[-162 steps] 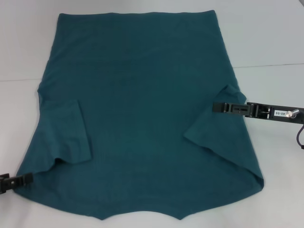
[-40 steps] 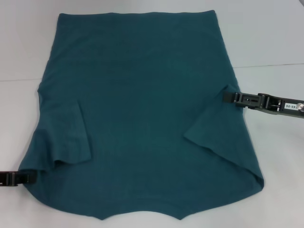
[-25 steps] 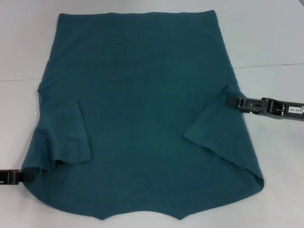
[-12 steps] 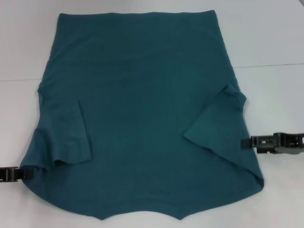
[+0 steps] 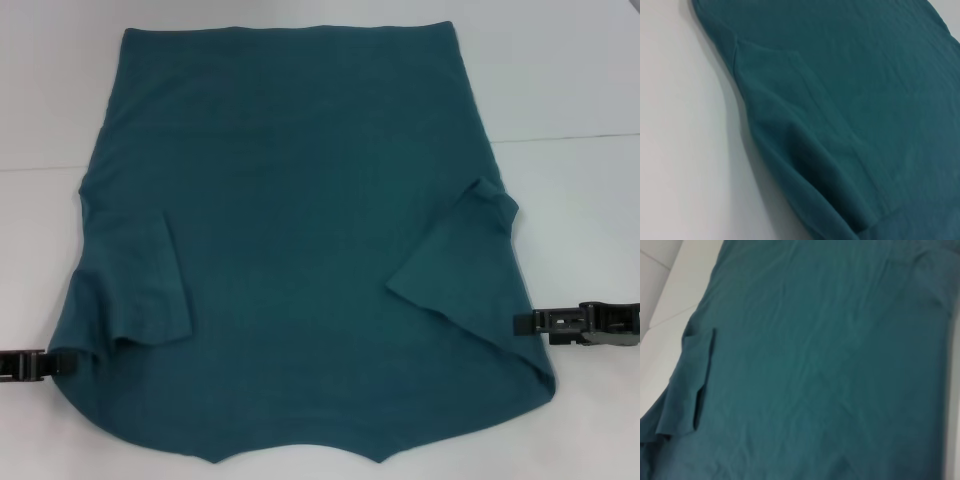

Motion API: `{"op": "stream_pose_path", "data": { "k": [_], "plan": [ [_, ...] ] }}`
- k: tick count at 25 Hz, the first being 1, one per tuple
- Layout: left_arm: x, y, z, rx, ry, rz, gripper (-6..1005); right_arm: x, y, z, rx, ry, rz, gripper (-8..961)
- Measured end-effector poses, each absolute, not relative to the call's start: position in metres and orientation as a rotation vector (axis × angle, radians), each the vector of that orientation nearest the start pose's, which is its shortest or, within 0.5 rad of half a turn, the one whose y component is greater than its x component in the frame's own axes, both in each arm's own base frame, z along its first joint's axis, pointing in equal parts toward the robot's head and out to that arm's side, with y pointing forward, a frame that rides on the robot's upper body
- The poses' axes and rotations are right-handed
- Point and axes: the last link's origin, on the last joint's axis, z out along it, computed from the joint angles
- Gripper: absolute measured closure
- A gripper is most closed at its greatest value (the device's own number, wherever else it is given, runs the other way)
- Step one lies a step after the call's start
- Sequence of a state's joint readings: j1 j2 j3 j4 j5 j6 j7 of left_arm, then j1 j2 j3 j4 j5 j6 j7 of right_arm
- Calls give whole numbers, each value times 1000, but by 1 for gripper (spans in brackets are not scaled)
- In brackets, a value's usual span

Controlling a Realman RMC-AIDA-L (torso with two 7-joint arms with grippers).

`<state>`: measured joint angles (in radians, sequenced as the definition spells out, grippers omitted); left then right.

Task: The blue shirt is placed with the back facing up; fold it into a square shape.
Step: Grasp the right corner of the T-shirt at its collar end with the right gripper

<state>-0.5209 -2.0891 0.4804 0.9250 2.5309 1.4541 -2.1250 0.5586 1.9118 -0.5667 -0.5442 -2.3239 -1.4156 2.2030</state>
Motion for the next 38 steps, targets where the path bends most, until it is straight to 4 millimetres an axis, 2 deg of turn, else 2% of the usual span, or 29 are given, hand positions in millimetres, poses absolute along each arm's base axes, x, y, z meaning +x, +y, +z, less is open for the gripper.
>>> {"op": "stream_pose_path", "data": {
  "k": [10,31,38],
  "plan": [
    [-329,334,51,-2230,-1506,-217,972,347,338,51,-2169,1775,342,87],
    [-325,337,51,-2237,-1498,-233,973,342,337,41,-2196,1794,311,94],
    [-325,338,52,-2237,-1495,-233,972,334,341,36,-2230,1787,283,96]
  ]
}}
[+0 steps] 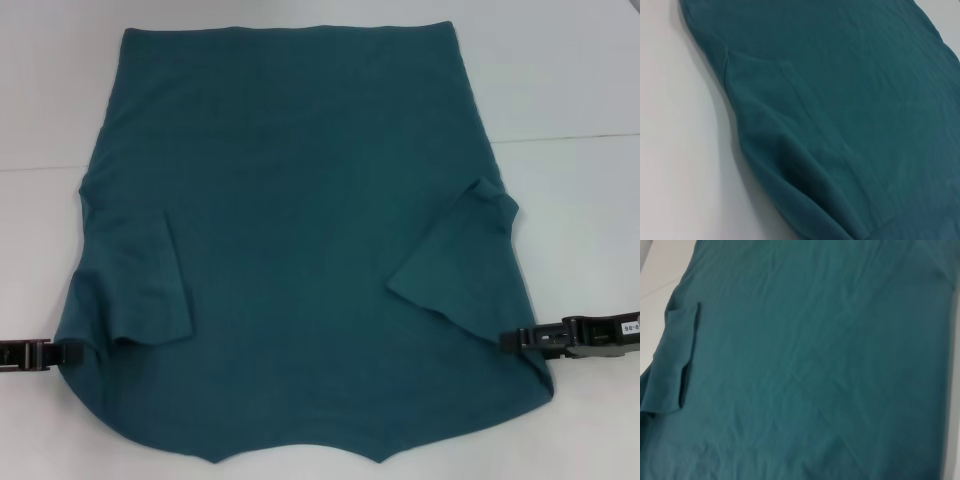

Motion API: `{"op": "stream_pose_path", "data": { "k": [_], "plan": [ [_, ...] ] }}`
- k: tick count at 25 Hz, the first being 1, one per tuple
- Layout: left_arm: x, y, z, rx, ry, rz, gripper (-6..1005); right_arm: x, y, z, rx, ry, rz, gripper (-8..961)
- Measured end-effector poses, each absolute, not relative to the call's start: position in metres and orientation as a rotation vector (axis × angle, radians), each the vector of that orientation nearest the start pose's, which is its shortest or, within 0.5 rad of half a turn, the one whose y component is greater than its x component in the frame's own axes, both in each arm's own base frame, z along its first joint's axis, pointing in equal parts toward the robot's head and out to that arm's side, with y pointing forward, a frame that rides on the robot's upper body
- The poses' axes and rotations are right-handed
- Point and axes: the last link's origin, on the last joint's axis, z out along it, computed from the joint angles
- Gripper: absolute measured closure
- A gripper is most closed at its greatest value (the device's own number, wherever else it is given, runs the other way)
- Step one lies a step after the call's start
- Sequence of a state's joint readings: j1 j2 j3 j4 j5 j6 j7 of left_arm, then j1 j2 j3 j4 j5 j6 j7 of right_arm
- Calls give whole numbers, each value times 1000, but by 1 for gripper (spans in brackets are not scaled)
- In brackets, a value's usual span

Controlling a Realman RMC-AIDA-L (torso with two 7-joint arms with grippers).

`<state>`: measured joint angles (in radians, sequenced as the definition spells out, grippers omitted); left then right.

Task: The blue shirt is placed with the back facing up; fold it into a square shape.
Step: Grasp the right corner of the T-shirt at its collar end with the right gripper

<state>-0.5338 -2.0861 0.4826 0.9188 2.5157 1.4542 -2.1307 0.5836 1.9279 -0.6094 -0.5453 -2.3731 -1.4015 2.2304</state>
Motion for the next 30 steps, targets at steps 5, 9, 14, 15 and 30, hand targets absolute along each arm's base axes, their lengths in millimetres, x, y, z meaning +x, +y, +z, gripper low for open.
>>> {"op": "stream_pose_path", "data": {
  "k": [5,9,14,15,30],
  "plan": [
    [-325,337,52,-2235,-1496,-235,973,326,342,31,-2269,1788,292,98],
    [-325,338,52,-2234,-1497,-236,973,315,343,26,-2318,1776,305,99],
    [-325,338,53,-2234,-1495,-236,973,301,342,18,-2383,1768,327,101],
    [-325,338,53,-2234,-1495,-236,973,299,342,17,-2392,1767,331,101],
    [-324,338,52,-2231,-1493,-257,972,312,333,25,-2349,1808,340,106]
  ]
}}
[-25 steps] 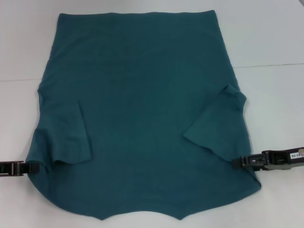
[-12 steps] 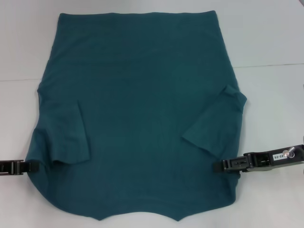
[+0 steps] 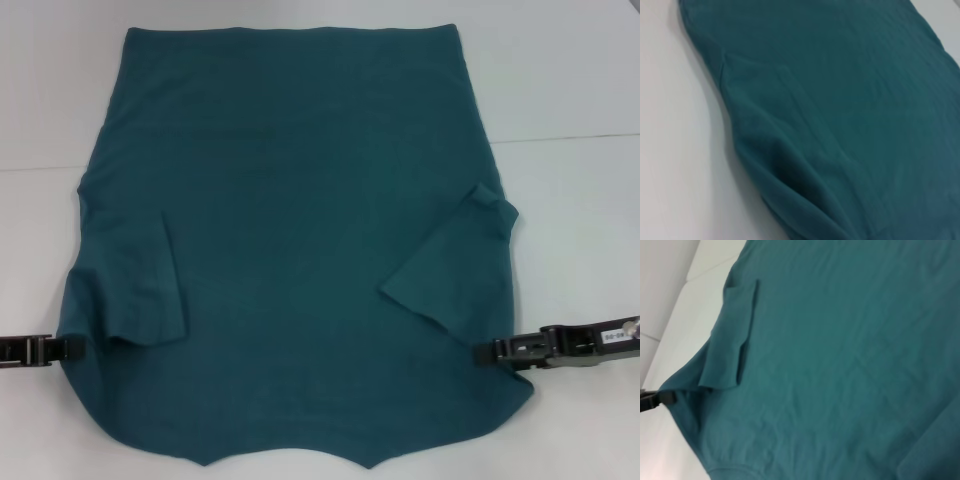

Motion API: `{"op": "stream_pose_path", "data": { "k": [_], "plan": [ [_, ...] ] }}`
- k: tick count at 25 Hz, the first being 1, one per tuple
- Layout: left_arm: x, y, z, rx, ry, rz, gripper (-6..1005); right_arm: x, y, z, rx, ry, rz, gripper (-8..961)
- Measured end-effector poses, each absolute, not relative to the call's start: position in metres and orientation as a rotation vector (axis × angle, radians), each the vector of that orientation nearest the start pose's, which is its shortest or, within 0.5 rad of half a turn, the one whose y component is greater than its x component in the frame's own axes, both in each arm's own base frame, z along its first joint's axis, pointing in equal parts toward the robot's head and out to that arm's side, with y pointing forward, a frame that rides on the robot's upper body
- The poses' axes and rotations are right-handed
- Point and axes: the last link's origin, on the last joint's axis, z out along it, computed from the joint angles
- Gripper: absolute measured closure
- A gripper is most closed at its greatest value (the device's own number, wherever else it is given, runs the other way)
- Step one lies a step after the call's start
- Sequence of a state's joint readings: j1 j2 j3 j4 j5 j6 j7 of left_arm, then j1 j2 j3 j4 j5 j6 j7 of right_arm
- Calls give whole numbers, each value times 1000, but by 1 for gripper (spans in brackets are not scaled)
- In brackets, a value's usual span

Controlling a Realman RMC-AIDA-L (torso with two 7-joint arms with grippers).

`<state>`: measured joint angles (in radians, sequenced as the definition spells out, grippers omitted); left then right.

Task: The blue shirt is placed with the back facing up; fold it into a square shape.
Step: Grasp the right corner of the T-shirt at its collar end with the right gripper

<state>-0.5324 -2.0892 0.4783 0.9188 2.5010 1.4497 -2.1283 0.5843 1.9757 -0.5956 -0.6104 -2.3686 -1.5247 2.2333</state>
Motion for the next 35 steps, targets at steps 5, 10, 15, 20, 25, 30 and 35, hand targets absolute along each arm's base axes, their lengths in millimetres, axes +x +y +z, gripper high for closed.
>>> {"op": "stream_pose_path", "data": {
  "k": [5,10,15,20,25,30,35],
  "plan": [
    [-322,338,50,-2237,-1496,-270,972,318,333,35,-2313,1817,317,108],
    [-321,339,50,-2240,-1495,-272,972,322,332,39,-2300,1836,274,109],
    [-320,339,50,-2241,-1494,-275,972,324,330,44,-2293,1847,227,111],
    [-320,340,50,-2240,-1494,-279,973,324,329,44,-2294,1854,211,113],
    [-319,340,50,-2241,-1493,-286,973,324,326,39,-2304,1862,185,114],
    [-320,340,50,-2241,-1493,-285,973,325,325,37,-2310,1865,168,116],
    [-320,340,50,-2241,-1493,-285,972,325,324,36,-2310,1868,165,118]
  ]
}}
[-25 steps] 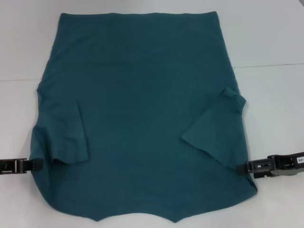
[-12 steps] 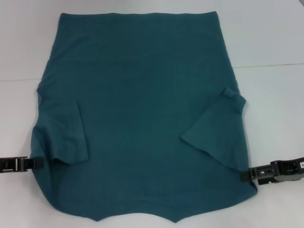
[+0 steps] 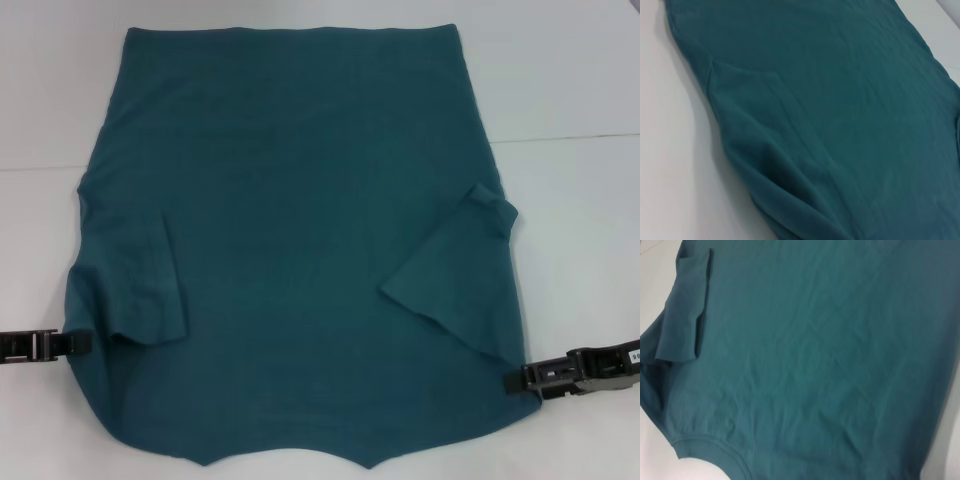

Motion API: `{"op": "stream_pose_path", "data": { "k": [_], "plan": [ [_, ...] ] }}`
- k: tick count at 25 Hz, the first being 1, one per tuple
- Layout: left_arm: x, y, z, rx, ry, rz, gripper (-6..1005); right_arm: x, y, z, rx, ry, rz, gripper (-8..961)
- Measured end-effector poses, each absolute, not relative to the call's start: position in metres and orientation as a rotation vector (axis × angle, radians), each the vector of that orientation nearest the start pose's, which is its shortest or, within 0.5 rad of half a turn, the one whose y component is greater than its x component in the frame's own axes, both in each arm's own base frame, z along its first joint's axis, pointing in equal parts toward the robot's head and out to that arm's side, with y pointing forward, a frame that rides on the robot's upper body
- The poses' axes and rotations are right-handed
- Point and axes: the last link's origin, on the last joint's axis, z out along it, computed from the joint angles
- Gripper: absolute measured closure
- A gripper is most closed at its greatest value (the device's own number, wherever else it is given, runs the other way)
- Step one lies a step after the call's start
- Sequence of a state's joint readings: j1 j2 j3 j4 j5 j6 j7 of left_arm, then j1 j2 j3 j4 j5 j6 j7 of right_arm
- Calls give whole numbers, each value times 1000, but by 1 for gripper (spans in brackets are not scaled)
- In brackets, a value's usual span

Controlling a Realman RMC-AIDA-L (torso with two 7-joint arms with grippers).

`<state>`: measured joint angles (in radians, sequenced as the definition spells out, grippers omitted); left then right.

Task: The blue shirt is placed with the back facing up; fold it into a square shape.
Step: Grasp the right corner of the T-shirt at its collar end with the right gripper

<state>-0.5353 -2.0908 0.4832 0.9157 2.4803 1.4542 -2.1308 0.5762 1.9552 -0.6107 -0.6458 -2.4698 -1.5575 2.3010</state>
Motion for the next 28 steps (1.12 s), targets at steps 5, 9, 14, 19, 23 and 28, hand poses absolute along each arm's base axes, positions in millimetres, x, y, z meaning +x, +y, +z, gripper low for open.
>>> {"op": "stream_pose_path", "data": {
  "k": [5,9,14,19,23,28],
  "plan": [
    [-320,340,50,-2241,-1493,-285,973,324,324,34,-2322,1866,153,119],
    [-320,340,50,-2240,-1493,-285,973,321,324,31,-2334,1866,142,121],
    [-320,339,50,-2241,-1492,-284,973,318,325,28,-2351,1864,139,122],
    [-321,339,50,-2238,-1492,-284,972,311,325,24,-2385,1866,165,124],
    [-321,339,49,-2236,-1492,-286,972,307,326,23,-2402,1863,184,125],
    [-321,340,49,-2238,-1493,-287,972,301,327,21,-2427,1852,215,127]
  ]
}}
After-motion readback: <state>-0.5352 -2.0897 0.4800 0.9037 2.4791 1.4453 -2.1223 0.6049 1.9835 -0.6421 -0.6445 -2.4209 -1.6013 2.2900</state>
